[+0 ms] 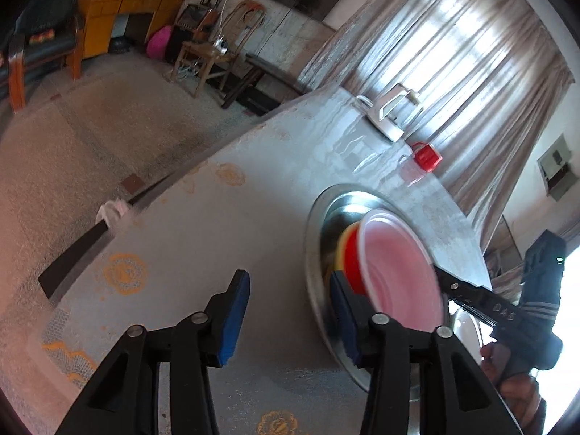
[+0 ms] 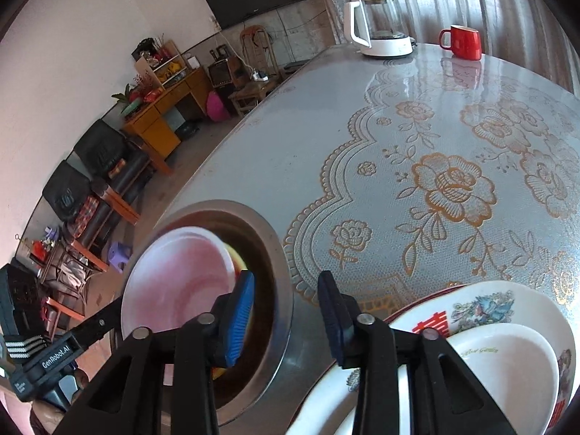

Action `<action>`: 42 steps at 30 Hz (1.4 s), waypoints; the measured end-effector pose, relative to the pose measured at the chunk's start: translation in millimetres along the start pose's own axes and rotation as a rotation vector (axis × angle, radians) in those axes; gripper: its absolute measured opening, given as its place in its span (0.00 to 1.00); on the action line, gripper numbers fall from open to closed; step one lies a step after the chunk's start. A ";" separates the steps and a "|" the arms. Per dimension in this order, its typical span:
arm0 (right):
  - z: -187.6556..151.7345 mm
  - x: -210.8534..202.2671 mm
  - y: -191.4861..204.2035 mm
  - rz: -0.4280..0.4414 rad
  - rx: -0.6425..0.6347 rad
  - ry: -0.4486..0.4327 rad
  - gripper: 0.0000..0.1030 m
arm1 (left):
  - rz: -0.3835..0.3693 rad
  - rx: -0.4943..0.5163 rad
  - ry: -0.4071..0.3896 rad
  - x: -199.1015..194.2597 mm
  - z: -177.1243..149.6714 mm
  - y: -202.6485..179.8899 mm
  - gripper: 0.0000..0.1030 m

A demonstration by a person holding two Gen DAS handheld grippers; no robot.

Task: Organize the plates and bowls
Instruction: 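Grip the rim of the steel bowl with the left tool, then lift the steel bowl with nested bowls and carry it over the plates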

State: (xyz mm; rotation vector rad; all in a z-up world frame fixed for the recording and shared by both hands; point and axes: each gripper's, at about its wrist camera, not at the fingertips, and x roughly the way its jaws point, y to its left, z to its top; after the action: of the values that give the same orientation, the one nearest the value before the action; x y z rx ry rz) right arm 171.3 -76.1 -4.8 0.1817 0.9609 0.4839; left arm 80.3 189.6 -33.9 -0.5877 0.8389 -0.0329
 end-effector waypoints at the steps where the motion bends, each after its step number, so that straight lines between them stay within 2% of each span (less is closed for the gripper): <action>1: -0.8 -0.1 0.1 0.002 -0.001 -0.008 0.30 | -0.001 -0.006 0.001 0.8 0.7 -0.7 0.50; 4: 0.1 1.8 -1.1 0.011 -0.003 -0.001 0.28 | 0.009 -0.004 -0.003 2.0 0.3 -3.8 0.49; 10: 1.6 3.6 -4.9 0.024 0.017 0.012 0.28 | 0.039 0.075 -0.006 0.4 -0.7 -18.5 0.37; 14: 2.4 5.1 -8.5 0.064 0.047 0.032 0.28 | 0.038 0.097 -0.006 1.8 0.3 -22.3 0.28; 19: 3.6 8.2 -15.1 0.095 0.077 0.046 0.28 | 0.028 0.082 0.016 3.7 1.7 -18.5 0.28; 25: 4.4 9.9 -14.6 0.099 0.070 0.053 0.27 | 0.031 0.122 -0.006 1.0 -2.7 -27.9 0.15; 30: 1.5 8.1 -12.7 0.116 0.071 0.052 0.19 | 0.041 0.123 -0.014 -0.8 -5.7 -31.2 0.15; 42: -3.6 8.5 -13.6 0.115 0.076 0.050 0.19 | 0.071 0.171 -0.053 -13.9 -9.0 -38.5 0.15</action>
State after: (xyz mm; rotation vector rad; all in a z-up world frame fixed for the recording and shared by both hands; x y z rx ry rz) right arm 176.7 -84.3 -18.0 0.2956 1.0227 0.5598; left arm 72.1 156.4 -9.6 -0.3961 0.7962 -0.0244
